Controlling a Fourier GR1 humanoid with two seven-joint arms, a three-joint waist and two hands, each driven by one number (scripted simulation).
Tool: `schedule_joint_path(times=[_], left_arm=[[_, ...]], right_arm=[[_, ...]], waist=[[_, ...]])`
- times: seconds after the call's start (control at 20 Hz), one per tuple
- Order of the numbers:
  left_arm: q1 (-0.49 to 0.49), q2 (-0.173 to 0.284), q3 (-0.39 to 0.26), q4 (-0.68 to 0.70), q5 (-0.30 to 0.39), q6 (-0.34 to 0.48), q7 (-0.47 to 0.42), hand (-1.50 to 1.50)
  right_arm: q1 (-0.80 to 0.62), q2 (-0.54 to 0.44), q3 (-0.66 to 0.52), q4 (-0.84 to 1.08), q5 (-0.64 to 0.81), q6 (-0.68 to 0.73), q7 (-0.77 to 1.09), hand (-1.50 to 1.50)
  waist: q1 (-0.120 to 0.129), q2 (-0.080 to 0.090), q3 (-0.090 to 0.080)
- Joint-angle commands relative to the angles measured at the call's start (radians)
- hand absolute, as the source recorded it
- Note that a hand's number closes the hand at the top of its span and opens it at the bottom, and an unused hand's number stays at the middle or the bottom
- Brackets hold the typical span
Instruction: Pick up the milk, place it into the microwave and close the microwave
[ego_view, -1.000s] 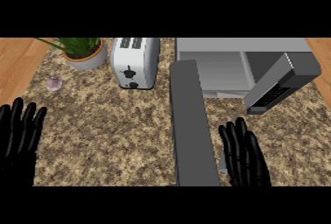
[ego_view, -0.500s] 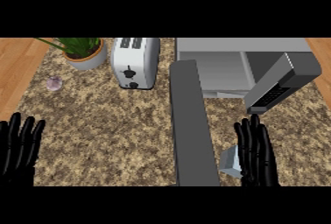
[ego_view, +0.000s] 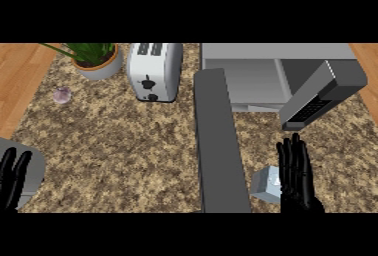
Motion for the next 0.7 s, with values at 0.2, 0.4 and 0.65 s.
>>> schedule_joint_path(times=[0.2,0.4,0.65], left_arm=[[0.038,-0.022,0.007,0.066,-0.007,-0.052,-0.076,-1.50],[0.106,-0.015,0.025,0.034,0.009,-0.091,-0.107,-1.50],[0.146,-0.030,0.001,-0.046,0.009,-0.094,-0.080,-1.50]], right_arm=[[0.121,-0.054,-0.125,0.129,-0.180,0.055,-0.243,-1.50],[0.164,-0.087,-0.209,0.201,-0.289,0.137,-0.368,-1.50],[0.159,-0.077,-0.232,0.292,-0.315,0.177,-0.437,-1.50]], waist=[[-0.004,0.001,0.000],[-0.001,0.000,0.000],[0.001,0.000,0.000]])
